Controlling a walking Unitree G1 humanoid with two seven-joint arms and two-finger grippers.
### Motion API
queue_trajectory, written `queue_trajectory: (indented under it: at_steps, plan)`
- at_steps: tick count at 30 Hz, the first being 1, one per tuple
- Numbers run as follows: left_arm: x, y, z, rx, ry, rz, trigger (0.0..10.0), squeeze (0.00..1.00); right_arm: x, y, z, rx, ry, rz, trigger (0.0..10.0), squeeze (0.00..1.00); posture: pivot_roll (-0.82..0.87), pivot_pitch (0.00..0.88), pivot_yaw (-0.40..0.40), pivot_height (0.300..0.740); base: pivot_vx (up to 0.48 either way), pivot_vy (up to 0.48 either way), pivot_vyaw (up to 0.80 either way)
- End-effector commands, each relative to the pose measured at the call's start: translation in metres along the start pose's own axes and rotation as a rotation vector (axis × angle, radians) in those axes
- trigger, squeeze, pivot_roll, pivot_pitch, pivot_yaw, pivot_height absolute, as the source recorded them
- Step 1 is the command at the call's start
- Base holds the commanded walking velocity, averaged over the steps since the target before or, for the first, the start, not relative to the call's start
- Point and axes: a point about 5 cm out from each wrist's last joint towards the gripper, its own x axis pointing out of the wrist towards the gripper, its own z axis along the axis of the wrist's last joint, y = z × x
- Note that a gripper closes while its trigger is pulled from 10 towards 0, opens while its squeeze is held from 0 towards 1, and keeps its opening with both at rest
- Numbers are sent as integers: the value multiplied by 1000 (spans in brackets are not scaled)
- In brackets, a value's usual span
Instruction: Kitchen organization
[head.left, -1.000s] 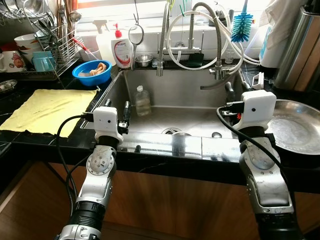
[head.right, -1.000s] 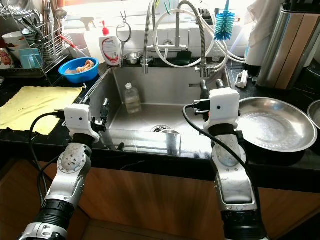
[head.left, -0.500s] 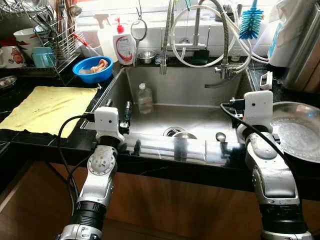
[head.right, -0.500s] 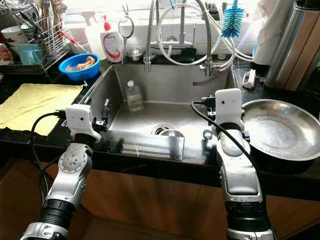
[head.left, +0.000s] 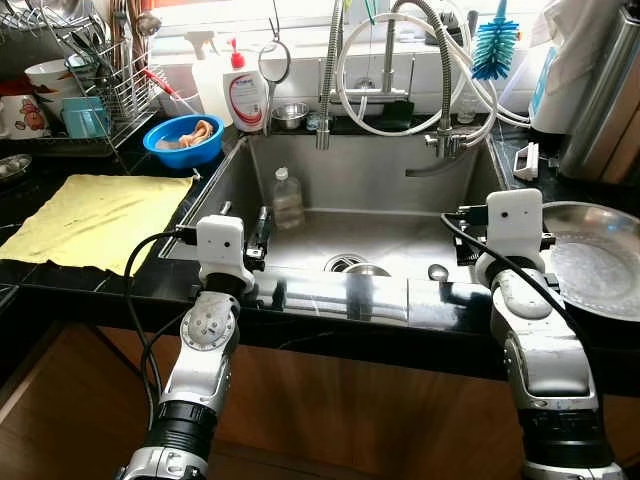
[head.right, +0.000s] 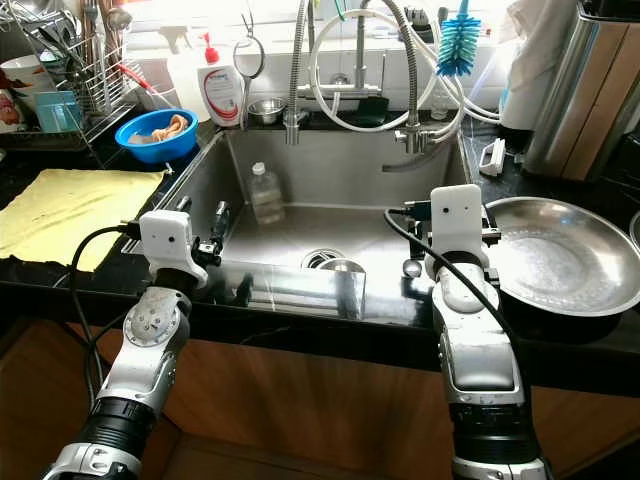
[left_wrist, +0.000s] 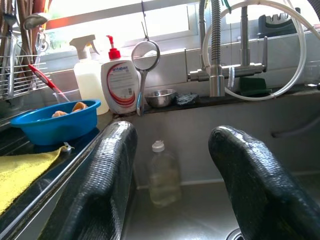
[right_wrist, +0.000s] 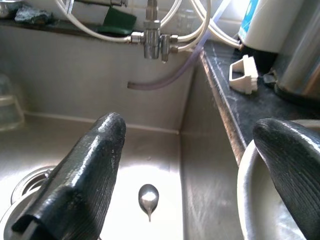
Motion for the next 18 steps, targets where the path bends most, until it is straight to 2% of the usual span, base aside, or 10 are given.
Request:
queue_trajectory:
  at_steps: [1, 2, 3, 6, 8, 9, 18]
  plan:
    - [2, 0, 1, -9, 1, -10, 10000, 0, -1, 5, 7, 15, -8, 18, 10000, 878, -278, 0, 97, 740, 0, 0, 0]
    - [2, -1, 0, -10, 1, -10, 10000, 0, -1, 6, 7, 17, -3, 19, 10000, 235, -278, 0, 97, 740, 0, 0, 0]
    - [2, -2, 0, -11, 2, -12, 10000, 0, -1, 6, 7, 15, 1, 18, 10000, 0, -278, 0, 97, 740, 0, 0, 0]
    - [2, -4, -1, -17, 8, -24, 10000, 0, -1, 6, 7, 23, 11, 6, 10000, 0, -278, 0, 96, 740, 0, 0, 0]
    - [2, -5, -2, -19, 11, -28, 10000, 0, -1, 6, 7, 135, 31, -5, 10000, 0, -278, 0, 96, 740, 0, 0, 0]
    - [2, -5, -2, -19, 11, -28, 10000, 0, -1, 6, 7, 147, 34, -7, 10000, 0, -278, 0, 95, 740, 0, 0, 0]
    - [3, -1, -2, -15, 12, -22, 10000, 0, -1, 1, 15, 155, -11, -55, 10000, 0, -273, 0, 96, 740, 0, 0, 0]
